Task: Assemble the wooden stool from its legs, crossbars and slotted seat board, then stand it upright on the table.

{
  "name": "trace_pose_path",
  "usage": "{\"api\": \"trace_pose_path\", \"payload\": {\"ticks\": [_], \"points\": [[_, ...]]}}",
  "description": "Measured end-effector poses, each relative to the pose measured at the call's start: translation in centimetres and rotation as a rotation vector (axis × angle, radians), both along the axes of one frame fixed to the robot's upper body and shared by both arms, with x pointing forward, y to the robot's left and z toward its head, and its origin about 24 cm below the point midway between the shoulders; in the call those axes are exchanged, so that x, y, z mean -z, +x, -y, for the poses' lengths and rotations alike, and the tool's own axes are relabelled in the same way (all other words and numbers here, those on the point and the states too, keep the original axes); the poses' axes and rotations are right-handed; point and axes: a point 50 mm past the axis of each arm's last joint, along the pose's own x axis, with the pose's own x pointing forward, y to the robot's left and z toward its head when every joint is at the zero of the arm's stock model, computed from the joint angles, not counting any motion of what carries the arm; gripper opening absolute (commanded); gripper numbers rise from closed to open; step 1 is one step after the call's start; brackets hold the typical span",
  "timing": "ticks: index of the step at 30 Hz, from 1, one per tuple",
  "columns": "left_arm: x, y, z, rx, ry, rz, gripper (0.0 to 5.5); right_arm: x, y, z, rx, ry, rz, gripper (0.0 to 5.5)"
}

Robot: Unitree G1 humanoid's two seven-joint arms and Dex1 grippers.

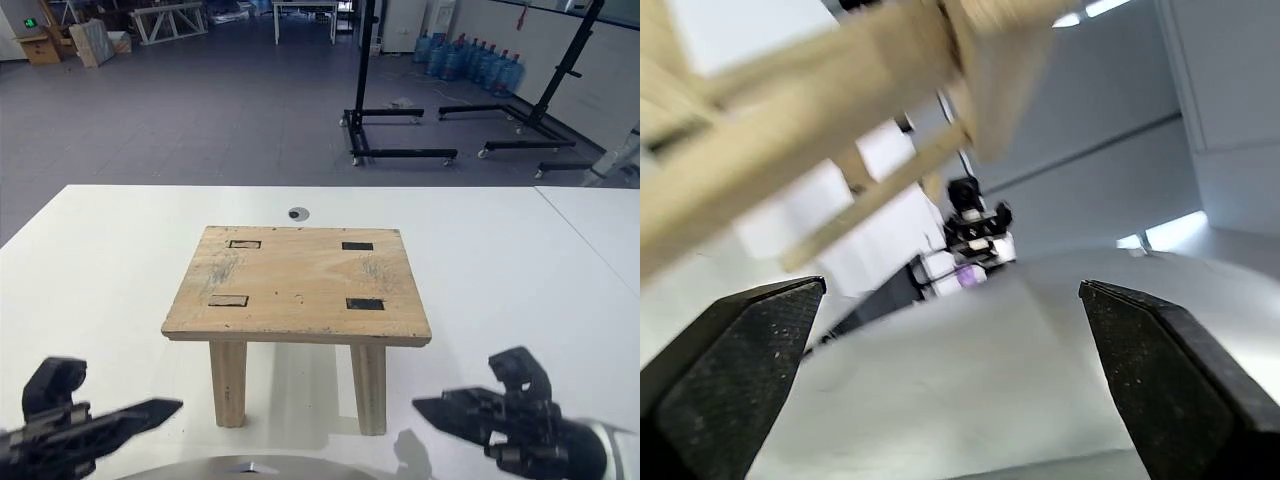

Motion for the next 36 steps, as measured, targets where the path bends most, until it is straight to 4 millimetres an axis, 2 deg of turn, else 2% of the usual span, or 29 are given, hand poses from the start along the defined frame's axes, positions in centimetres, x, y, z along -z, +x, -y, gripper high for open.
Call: {"api": "trace_pose_path", "payload": {"ticks": [3, 6, 9, 12, 14, 19, 22, 28, 30, 31, 33, 36], "points": [[-0.1, 1.1, 1.3, 0.035, -0.07, 0.046, 4.66, 0.1, 0.8, -2.0, -0.028, -0.015, 0.084, 2.98], [1.1, 3.6, 2.5, 0.038, -0.075, 0.102, 4.66, 0.8, 3.0, -3.8, -0.037, -0.029, 0.205, 2.98], [2.6, 6.6, 3.0, -0.008, -0.049, 0.153, 4.66, 2.0, 6.0, -5.2, -0.01, -0.055, 0.322, 2.98], [3.7, 8.9, 3.2, -0.043, -0.018, 0.178, 4.66, 3.9, 8.9, -6.0, 0.108, -0.143, 0.423, 2.98], [4.6, 11.3, 3.4, -0.102, 0.03, 0.219, 4.66, 5.0, 11.4, -6.7, 0.179, -0.186, 0.5, 2.98], [5.0, 15.8, 4.9, -0.22, 0.101, 0.368, 4.66, 5.5, 16.5, -7.3, 0.288, -0.234, 0.681, 2.98], [4.6, 18.5, 6.1, -0.288, 0.127, 0.456, 4.66, 5.4, 19.0, -7.6, 0.316, -0.231, 0.748, 2.98], [4.9, 20.4, 6.4, -0.318, 0.133, 0.483, 4.66, 6.0, 20.5, -7.9, 0.339, -0.257, 0.809, 2.98], [4.4, 20.8, 6.5, -0.393, 0.15, 0.513, 4.66, 5.4, 21.0, -8.7, 0.436, -0.319, 0.937, 2.98], [3.6, 20.8, 6.8, -0.435, 0.156, 0.557, 4.66, 4.4, 21.2, -9.2, 0.503, -0.338, 1.028, 2.98], [1.9, 19.4, 7.3, -0.497, 0.151, 0.673, 4.66, 2.1, 20.4, -10.1, 0.607, -0.34, 1.183, 2.98], [-1.2, 15.9, 8.1, -0.59, 0.072, 0.862, 4.66, -0.2, 17.5, -11.2, 0.829, -0.368, 1.345, 2.98]]}}
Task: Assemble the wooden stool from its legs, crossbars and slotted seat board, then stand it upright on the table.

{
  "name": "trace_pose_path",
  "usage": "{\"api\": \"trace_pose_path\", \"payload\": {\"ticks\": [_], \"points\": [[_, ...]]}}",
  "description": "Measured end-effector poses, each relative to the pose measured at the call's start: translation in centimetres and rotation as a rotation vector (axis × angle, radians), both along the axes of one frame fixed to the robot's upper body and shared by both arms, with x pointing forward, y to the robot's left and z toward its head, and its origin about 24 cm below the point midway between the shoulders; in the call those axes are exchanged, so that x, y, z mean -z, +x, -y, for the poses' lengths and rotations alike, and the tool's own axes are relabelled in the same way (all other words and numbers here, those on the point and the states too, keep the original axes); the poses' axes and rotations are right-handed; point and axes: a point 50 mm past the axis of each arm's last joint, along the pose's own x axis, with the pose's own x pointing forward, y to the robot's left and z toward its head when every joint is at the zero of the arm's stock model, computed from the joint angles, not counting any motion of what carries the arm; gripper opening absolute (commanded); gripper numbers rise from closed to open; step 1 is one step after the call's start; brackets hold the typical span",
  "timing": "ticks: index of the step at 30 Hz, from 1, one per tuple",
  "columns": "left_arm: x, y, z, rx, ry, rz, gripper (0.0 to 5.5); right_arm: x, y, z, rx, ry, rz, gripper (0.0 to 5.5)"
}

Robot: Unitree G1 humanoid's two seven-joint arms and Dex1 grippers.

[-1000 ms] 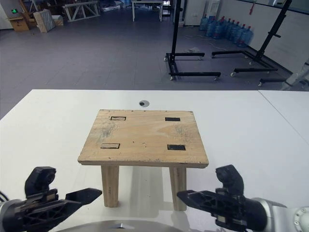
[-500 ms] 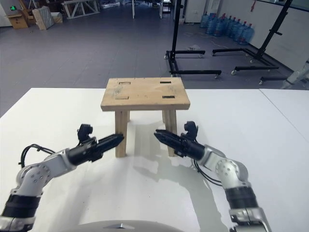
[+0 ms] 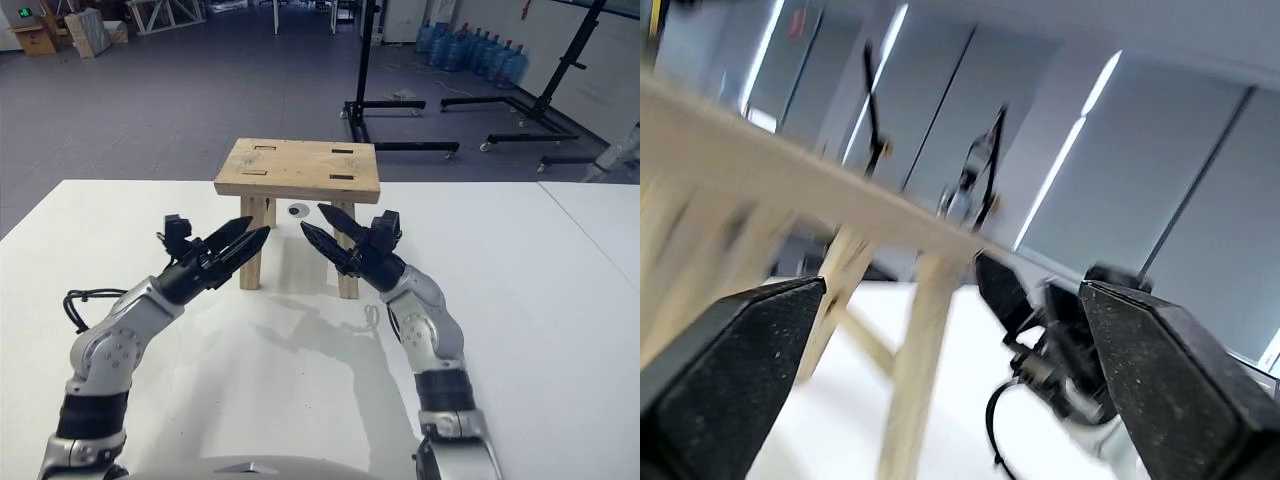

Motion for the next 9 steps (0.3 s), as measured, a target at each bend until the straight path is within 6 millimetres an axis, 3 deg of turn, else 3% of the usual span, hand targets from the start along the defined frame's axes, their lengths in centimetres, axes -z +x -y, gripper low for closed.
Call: {"api": "trace_pose_path", "payload": {"ticks": [2, 4, 7, 9], "points": [[-1.9, -0.7, 0.8, -0.051, -0.012, 0.121, 4.66, -2.0, -0.5, -0.7, 0.176, 0.054, 0.128, 2.98], [-2.6, -0.2, 1.5, -0.129, 0.011, 0.184, 4.66, -2.9, 0.2, -0.3, 0.366, 0.088, 0.184, 2.98], [-3.1, 2.8, 1.1, -0.44, 0.062, 0.263, 4.66, -3.0, 2.2, 1.4, 0.65, 0.054, 0.236, 2.98], [-2.9, 4.5, 1.3, -0.6, 0.124, 0.308, 4.66, -2.7, 3.1, 1.7, 0.731, 0.019, 0.261, 2.98]]}}
